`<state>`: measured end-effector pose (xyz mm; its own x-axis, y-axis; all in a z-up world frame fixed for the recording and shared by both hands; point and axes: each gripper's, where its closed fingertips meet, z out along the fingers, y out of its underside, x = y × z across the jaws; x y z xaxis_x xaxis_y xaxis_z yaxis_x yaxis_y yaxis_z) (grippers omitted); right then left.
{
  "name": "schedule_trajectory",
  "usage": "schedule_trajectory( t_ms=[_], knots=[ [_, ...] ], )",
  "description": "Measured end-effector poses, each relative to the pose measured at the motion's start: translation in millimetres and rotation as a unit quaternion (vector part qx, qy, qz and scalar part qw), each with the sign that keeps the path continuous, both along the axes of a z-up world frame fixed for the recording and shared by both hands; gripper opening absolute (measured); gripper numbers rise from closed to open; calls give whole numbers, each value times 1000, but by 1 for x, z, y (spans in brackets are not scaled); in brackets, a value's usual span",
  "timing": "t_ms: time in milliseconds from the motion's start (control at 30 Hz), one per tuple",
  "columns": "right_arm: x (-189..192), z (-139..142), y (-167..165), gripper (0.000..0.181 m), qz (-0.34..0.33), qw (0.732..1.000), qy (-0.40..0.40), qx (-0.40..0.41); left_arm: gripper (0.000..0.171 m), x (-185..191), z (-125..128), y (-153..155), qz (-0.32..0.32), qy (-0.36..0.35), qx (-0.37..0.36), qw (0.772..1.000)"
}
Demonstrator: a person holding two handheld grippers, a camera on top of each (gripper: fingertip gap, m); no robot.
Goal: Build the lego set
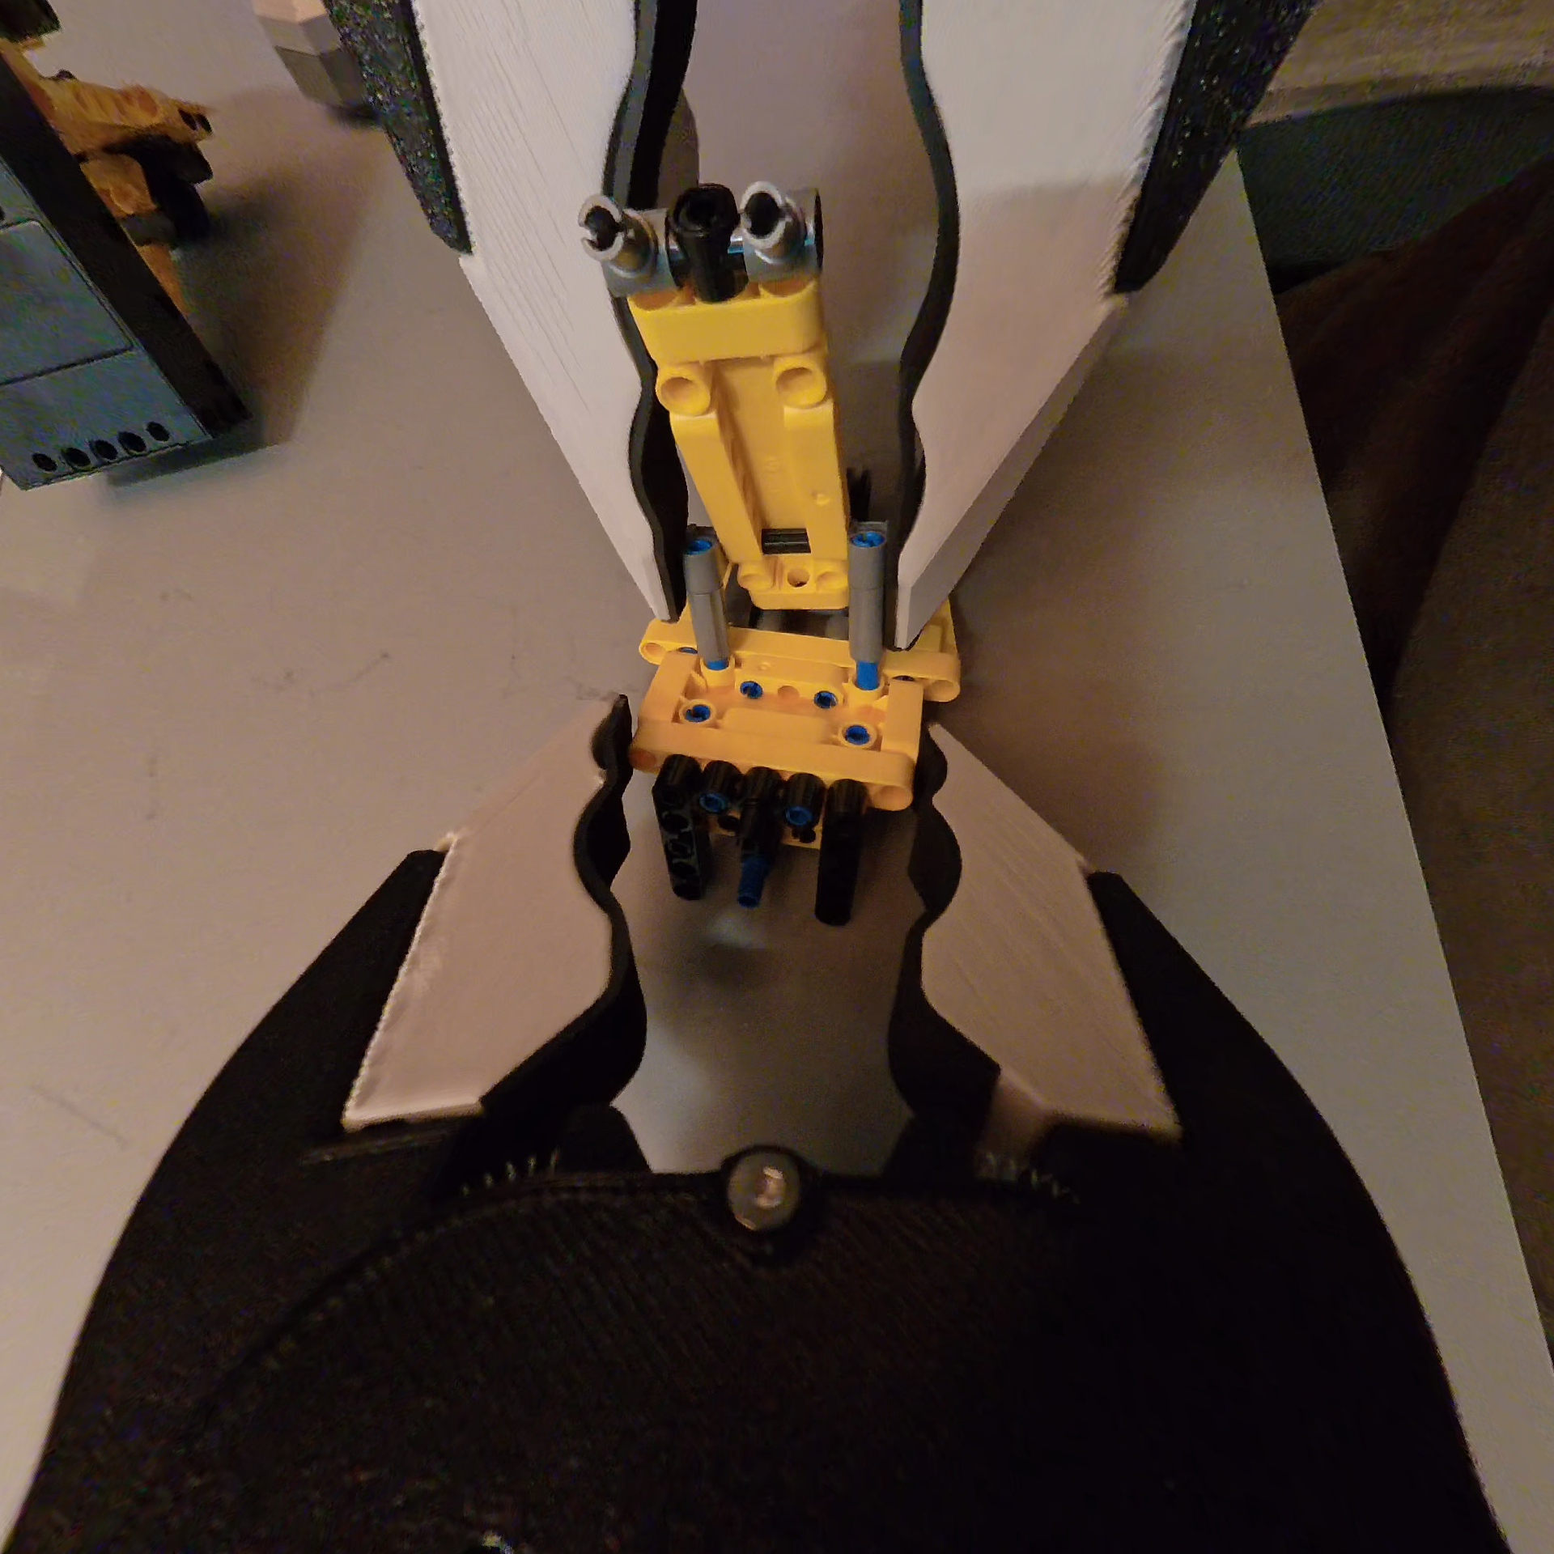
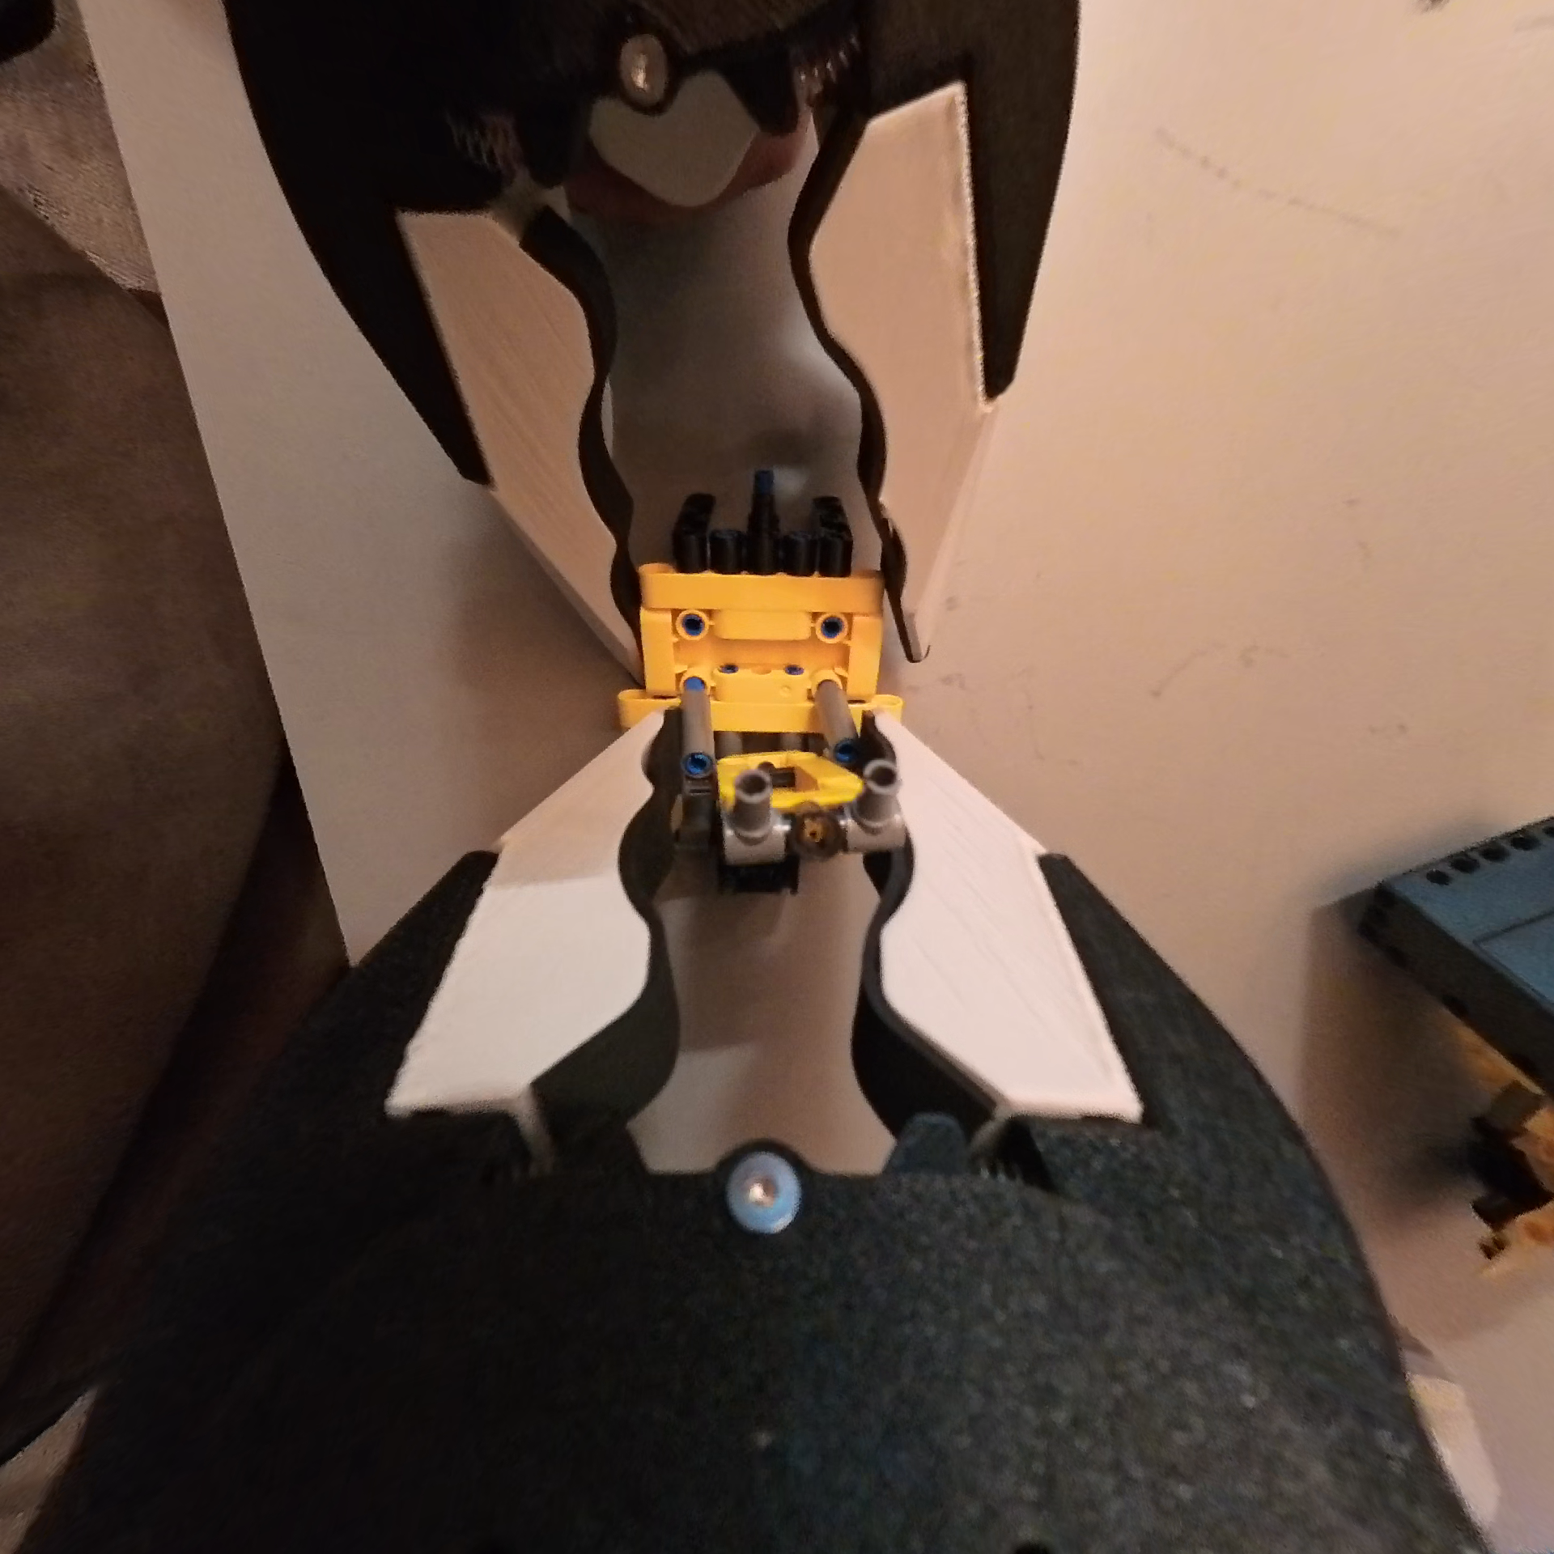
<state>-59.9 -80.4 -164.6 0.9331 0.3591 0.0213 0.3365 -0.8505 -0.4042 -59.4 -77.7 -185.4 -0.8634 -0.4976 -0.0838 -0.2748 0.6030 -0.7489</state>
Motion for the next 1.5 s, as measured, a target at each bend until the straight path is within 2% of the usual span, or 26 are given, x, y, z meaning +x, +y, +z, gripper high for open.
schedule_trajectory(
  t_ms=[333,533,700,1067,1367,1500],
  knots=[
    [1,0,1,42,-16,1000,-14,-6,60,1,2,0,6,9,-11,1000],
    [2,1,1,42,-22,998,-59,7,60,2,1,1,14,13,-13,1000],
    [3,0,1,42,-27,999,-26,-7,60,3,2,0,15,10,-11,1000],
    [3,0,2,41,-2,997,-51,-51,59,4,1,0,29,19,-10,999],
    [4,-4,1,41,-22,998,-29,-42,59,5,0,-1,38,23,-13,999],
    [4,-4,2,42,-16,998,-45,-36,59,5,0,-1,39,24,-13,999]
  ],
)
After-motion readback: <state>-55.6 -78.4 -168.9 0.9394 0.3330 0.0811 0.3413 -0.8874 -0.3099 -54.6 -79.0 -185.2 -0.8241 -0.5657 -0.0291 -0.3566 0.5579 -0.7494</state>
